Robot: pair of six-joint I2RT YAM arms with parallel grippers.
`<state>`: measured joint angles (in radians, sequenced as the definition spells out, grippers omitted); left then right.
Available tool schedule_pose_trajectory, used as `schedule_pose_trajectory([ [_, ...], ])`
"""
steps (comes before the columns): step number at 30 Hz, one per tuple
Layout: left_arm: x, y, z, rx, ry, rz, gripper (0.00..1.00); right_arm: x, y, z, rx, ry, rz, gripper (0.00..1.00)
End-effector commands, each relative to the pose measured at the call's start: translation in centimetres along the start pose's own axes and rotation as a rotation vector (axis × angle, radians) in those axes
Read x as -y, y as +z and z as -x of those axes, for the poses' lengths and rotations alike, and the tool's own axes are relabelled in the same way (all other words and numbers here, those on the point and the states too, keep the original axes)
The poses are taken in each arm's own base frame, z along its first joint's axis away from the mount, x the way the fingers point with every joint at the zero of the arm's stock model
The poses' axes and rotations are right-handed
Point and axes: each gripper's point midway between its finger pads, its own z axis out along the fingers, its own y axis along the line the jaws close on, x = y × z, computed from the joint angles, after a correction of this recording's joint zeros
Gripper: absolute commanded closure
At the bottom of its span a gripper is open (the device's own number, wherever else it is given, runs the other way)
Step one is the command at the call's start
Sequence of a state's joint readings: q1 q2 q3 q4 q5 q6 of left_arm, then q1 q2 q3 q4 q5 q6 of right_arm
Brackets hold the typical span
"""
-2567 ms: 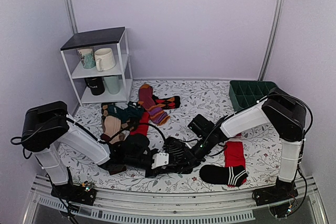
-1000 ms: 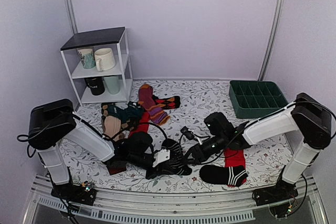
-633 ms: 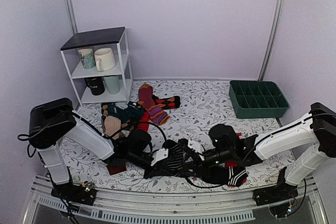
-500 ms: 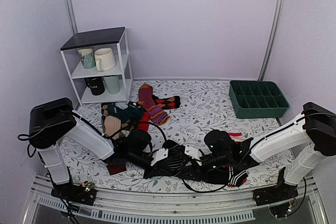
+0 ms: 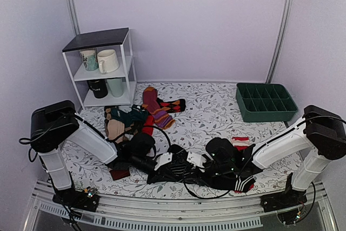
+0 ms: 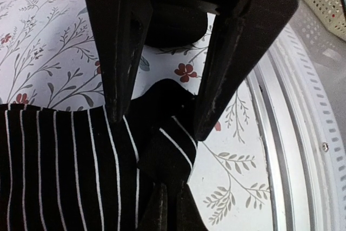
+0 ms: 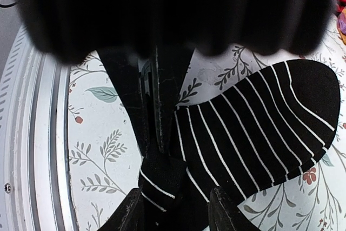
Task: Roll the socks
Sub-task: Roll the sock at the center of the board.
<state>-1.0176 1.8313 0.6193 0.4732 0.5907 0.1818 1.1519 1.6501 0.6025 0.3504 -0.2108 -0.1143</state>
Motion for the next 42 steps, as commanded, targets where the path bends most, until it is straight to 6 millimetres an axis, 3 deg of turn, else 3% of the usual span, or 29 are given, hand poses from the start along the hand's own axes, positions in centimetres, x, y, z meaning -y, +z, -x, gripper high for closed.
schedule_pose_trajectory([
  [1,0.1,0.2,-3.1,-0.090,-0.067,-0.005,1.00,-1.0,1.0,-0.6,-0.027,-0.036,0.028,0.59],
  [5,0.1,0.2,-3.1,-0.089,-0.070,-0.007,1.00,-1.5,0.9,0.0,-0.015,-0.050,0.006,0.59],
  [13,0.1,0.2,-3.1,-0.088,-0.071,-0.008,1.00,-2.6,-2.0,3.6,0.106,-0.087,0.012,0.57],
  [18,0.0,0.2,-3.1,-0.086,-0.072,-0.007,1.00,-4.1,-0.9,1.8,0.042,-0.070,0.110,0.58],
  [22,0.0,0.2,-3.1,-0.085,-0.071,-0.007,1.00,-3.4,0.7,-0.4,-0.030,-0.051,0.077,0.58],
  [31,0.1,0.2,-3.1,-0.085,-0.072,-0.009,1.00,-1.1,1.5,-1.3,-0.037,-0.066,-0.049,0.57],
  [38,0.1,0.2,-3.2,-0.085,-0.071,-0.010,1.00,-0.9,0.2,-0.4,0.002,-0.090,-0.079,0.57],
  [42,0.1,0.2,-3.2,-0.085,-0.071,-0.011,1.00,-1.1,1.2,-2.2,-0.061,-0.084,-0.053,0.59],
])
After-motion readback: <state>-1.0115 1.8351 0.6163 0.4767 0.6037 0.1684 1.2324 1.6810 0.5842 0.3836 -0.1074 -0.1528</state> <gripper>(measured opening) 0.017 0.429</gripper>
